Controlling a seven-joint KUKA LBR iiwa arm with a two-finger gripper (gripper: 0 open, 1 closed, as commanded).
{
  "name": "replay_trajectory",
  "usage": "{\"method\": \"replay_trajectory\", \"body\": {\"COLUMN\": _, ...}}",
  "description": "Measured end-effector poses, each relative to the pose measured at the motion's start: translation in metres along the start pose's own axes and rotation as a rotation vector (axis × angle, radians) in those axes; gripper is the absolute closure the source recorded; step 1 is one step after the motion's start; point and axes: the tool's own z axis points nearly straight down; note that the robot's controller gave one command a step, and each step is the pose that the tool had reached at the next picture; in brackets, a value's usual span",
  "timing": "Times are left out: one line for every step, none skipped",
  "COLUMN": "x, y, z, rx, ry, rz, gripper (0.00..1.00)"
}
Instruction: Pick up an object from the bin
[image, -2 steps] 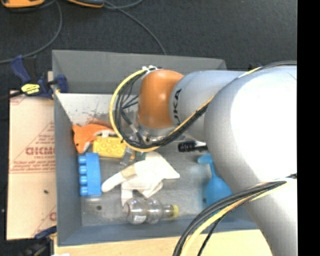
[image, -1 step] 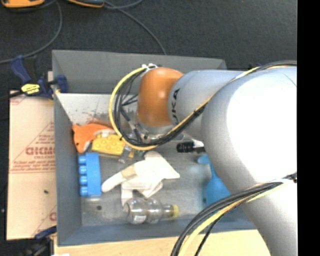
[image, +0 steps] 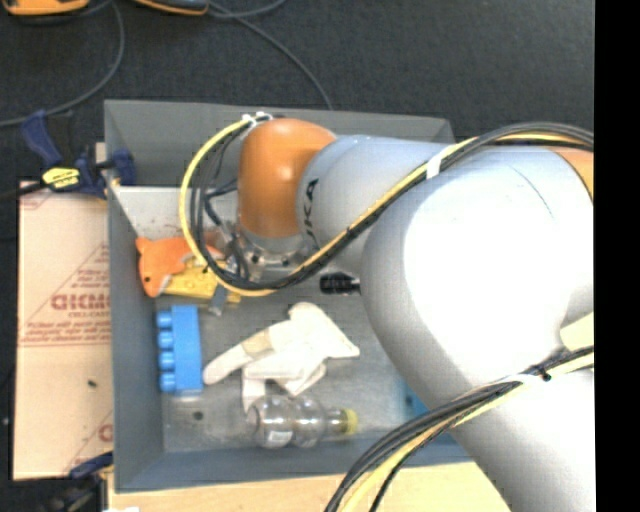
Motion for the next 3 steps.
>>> {"method": "replay_trajectory", "body": {"x": -0.007, "y": -0.022, "z": -0.079, "rx": -0.002, "ry": 0.0, "rz": -0.016, "gripper": 1.0}}
{"method": "replay_trajectory", "body": {"x": -0.015, "y": -0.035, "z": -0.026, "rx": -0.003, "ry": 0.002, "rz": 0.308, "gripper": 1.0}}
{"method": "replay_trajectory", "body": {"x": -0.003, "y": -0.03, "z": -0.002, "rx": -0.007, "ry": -0.01, "rz": 0.25, "gripper": 1.0}}
